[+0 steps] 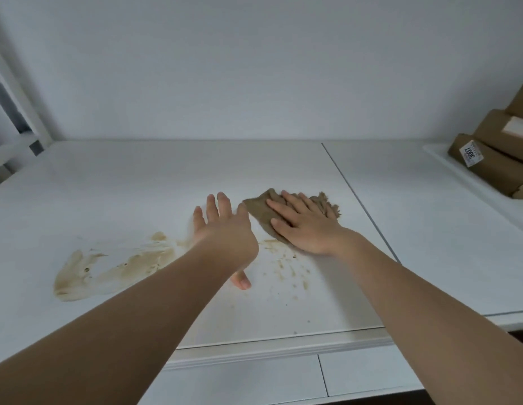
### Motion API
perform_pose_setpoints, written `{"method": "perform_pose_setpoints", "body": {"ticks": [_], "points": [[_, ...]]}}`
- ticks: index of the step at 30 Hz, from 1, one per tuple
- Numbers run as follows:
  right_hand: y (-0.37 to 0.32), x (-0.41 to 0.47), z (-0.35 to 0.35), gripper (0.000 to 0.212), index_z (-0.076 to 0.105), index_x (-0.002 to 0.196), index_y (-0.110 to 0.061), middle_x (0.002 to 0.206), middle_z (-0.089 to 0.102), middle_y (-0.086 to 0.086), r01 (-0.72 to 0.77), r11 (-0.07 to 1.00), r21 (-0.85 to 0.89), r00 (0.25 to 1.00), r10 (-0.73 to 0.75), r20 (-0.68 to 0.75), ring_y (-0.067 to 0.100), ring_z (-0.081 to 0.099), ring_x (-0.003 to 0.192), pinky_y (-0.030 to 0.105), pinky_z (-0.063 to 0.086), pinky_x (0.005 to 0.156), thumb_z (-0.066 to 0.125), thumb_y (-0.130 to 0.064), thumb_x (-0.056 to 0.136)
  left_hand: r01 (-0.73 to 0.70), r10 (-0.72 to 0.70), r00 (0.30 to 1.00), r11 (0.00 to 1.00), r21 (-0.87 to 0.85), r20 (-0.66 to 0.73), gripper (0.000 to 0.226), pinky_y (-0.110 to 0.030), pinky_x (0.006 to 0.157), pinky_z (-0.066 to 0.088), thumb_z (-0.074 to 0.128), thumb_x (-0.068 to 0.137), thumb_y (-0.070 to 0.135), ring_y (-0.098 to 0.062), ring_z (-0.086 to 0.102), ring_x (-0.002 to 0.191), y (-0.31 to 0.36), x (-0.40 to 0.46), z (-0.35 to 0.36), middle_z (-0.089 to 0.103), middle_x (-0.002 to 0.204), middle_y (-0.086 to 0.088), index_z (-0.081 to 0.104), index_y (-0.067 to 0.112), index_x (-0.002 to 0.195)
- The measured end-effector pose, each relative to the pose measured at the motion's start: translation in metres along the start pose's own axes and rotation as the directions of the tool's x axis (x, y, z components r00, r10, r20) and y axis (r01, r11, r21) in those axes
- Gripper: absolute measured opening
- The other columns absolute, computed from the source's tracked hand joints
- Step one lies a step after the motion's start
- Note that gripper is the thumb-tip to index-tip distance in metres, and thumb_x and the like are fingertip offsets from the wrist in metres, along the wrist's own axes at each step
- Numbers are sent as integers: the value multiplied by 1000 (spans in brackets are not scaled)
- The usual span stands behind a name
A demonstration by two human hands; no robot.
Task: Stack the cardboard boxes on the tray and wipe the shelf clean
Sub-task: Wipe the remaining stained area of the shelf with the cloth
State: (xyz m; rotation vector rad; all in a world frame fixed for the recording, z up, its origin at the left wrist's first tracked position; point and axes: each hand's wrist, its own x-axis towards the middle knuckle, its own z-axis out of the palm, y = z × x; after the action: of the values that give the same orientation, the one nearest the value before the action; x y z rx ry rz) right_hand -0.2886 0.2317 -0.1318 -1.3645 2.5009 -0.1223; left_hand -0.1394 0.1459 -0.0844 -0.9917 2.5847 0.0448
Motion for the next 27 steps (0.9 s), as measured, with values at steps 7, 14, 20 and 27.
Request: {"method": "perform_pose_setpoints", "body": {"ticks": [7, 14, 20, 27], "points": [[53, 14, -22, 56, -2, 149, -52, 161, -14, -15, -216, 976, -36, 976, 216, 0, 18, -13, 149, 54, -8, 117, 13, -64, 97, 6, -4, 999, 999, 44, -44, 124, -52, 115, -12, 80, 73, 25, -36, -25, 141, 8, 6, 1, -25, 153, -21, -16, 13, 150], [55, 10, -15, 56, -6, 150, -48, 160, -19, -9, -331, 944, -8, 944, 330, -19, 19, -19, 147, 56, -11, 116, 12, -59, 99, 31, -31, 999, 1000, 3, -25, 138, -52, 114, -9, 85, 61, 43, -36, -22, 142, -2, 7, 5, -22, 153, -21, -15, 14, 150], [46, -12, -7, 54, -8, 152, -42, 160, -20, -9, -318, 948, 15, 948, 318, -13, 18, -18, 148, 52, -13, 116, 10, -51, 101, 11, -19, 991, 998, -60, -134, 127, -49, 116, -6, 84, 65, 36, -32, -18, 144, -3, -3, 12, -14, 154, -20, -7, 13, 151], [26, -49, 14, 52, -1, 155, -33, 162, -9, -7, -259, 965, 43, 958, 262, -115, 17, -9, 149, 46, -8, 119, 10, -41, 104, -14, -11, 958, 996, -84, -286, 102, -46, 118, 1, 74, 78, 34, -30, -11, 146, -6, -29, 20, -6, 155, -19, 5, 11, 150]]}}
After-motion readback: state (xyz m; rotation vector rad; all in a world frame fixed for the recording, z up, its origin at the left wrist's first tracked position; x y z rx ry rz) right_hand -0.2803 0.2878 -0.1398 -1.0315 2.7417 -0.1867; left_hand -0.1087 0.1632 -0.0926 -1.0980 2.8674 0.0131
